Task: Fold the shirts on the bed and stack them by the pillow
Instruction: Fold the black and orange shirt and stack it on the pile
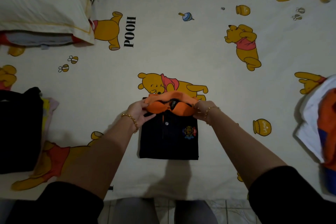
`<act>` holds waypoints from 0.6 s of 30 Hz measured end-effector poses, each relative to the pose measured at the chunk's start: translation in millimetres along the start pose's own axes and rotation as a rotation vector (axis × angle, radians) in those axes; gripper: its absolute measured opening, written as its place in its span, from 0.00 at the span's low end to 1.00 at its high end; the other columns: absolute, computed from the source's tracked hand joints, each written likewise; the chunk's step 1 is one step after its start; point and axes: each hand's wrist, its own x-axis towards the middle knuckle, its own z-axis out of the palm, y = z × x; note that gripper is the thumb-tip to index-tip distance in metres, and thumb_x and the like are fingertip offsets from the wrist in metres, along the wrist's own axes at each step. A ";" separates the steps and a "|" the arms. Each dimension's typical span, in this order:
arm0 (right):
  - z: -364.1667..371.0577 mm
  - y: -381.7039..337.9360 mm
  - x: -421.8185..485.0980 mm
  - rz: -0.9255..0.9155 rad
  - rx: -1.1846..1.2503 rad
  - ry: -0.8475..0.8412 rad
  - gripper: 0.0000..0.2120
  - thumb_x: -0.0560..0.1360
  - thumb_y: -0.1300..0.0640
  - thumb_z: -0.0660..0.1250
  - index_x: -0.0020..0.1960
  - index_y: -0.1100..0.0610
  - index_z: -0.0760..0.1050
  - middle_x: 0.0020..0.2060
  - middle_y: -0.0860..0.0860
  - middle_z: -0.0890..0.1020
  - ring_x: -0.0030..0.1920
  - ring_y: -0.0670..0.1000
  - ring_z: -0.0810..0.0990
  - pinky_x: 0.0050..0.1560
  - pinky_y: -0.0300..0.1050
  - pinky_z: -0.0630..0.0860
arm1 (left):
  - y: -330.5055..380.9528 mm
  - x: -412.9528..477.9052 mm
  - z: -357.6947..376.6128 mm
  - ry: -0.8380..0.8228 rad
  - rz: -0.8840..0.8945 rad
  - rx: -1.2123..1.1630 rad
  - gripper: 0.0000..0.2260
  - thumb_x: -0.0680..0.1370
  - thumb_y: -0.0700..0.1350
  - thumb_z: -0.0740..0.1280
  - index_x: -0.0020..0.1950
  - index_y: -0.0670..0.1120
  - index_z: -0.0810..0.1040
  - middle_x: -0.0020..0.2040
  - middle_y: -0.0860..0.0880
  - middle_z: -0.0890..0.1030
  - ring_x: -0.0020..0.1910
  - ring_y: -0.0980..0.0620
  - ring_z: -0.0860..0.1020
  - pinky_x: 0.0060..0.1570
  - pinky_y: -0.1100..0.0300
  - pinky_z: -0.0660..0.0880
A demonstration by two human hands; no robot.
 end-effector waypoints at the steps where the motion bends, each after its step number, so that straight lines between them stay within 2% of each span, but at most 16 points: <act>1: 0.0 1.4 -2.1 0.033 -0.021 -0.002 0.10 0.75 0.66 0.62 0.57 0.64 0.71 0.51 0.61 0.75 0.50 0.61 0.79 0.38 0.49 0.80 | -1.5 -1.1 1.1 0.007 0.014 -0.020 0.21 0.78 0.32 0.53 0.69 0.42 0.69 0.66 0.41 0.71 0.65 0.43 0.71 0.54 0.48 0.74; 3: 0.8 3.9 -9.0 0.119 -0.013 -0.041 0.07 0.76 0.64 0.63 0.53 0.63 0.68 0.47 0.63 0.77 0.40 0.61 0.80 0.40 0.52 0.80 | -4.2 -2.3 5.0 0.079 0.038 -0.025 0.24 0.76 0.28 0.52 0.70 0.41 0.68 0.66 0.41 0.70 0.66 0.42 0.70 0.56 0.49 0.74; 5: 1.3 6.1 -11.0 0.148 0.020 -0.074 0.07 0.76 0.66 0.63 0.54 0.65 0.69 0.45 0.64 0.78 0.37 0.59 0.80 0.39 0.52 0.81 | -4.7 -2.5 9.1 0.179 0.037 -0.043 0.23 0.75 0.28 0.55 0.69 0.40 0.68 0.66 0.41 0.70 0.65 0.42 0.70 0.54 0.51 0.75; 8: 3.8 5.2 -11.0 0.094 0.181 -0.031 0.08 0.73 0.71 0.65 0.52 0.65 0.73 0.48 0.62 0.79 0.40 0.58 0.81 0.35 0.49 0.81 | -3.7 -2.7 12.6 0.234 -0.062 -0.072 0.23 0.76 0.36 0.64 0.71 0.42 0.65 0.69 0.42 0.68 0.63 0.44 0.71 0.49 0.54 0.76; 9: 4.4 4.9 -11.0 0.089 0.281 -0.013 0.08 0.72 0.73 0.65 0.50 0.65 0.73 0.48 0.62 0.80 0.42 0.58 0.81 0.34 0.49 0.82 | -2.8 -3.7 13.3 0.215 -0.103 -0.082 0.22 0.77 0.39 0.64 0.71 0.44 0.65 0.69 0.43 0.67 0.63 0.45 0.71 0.48 0.53 0.75; 11: 5.6 3.4 -13.8 0.066 0.462 -0.077 0.08 0.74 0.74 0.60 0.50 0.65 0.73 0.44 0.61 0.79 0.42 0.57 0.80 0.32 0.48 0.81 | -0.3 -4.8 15.6 0.155 -0.134 -0.144 0.19 0.79 0.38 0.61 0.70 0.45 0.67 0.68 0.44 0.69 0.65 0.47 0.70 0.50 0.51 0.75; 12: 6.2 3.0 -15.2 0.060 0.538 -0.131 0.09 0.76 0.74 0.56 0.50 0.65 0.72 0.43 0.60 0.78 0.43 0.56 0.79 0.36 0.49 0.81 | 0.9 -4.3 16.5 0.130 -0.127 -0.178 0.18 0.80 0.36 0.58 0.70 0.44 0.67 0.68 0.43 0.70 0.66 0.47 0.70 0.51 0.51 0.74; 13: 6.2 3.1 -17.6 0.060 0.613 -0.186 0.11 0.77 0.74 0.53 0.51 0.64 0.72 0.44 0.60 0.78 0.46 0.56 0.78 0.44 0.50 0.81 | 2.4 -3.1 16.5 0.114 -0.108 -0.206 0.17 0.80 0.34 0.57 0.69 0.43 0.68 0.67 0.42 0.72 0.66 0.46 0.71 0.53 0.51 0.74; 15: 7.8 1.6 -18.7 0.077 0.779 -0.251 0.15 0.78 0.73 0.49 0.57 0.63 0.70 0.48 0.60 0.77 0.57 0.58 0.76 0.60 0.56 0.73 | 5.6 -1.7 15.4 0.098 -0.066 -0.256 0.15 0.80 0.34 0.56 0.67 0.41 0.70 0.65 0.41 0.73 0.66 0.45 0.72 0.59 0.52 0.72; 16: 8.9 1.8 -17.7 0.084 0.862 -0.255 0.16 0.78 0.73 0.49 0.60 0.63 0.69 0.50 0.61 0.76 0.62 0.59 0.74 0.63 0.58 0.70 | 6.5 -1.2 14.0 0.077 -0.055 -0.294 0.13 0.80 0.33 0.56 0.64 0.40 0.72 0.64 0.40 0.74 0.66 0.44 0.72 0.62 0.52 0.71; 18: 13.3 3.4 -16.6 0.126 0.961 -0.240 0.18 0.76 0.74 0.49 0.62 0.64 0.67 0.53 0.62 0.75 0.66 0.60 0.71 0.62 0.59 0.70 | 4.7 1.3 10.2 0.034 -0.070 -0.382 0.10 0.80 0.33 0.56 0.60 0.38 0.72 0.63 0.39 0.74 0.65 0.43 0.72 0.64 0.50 0.70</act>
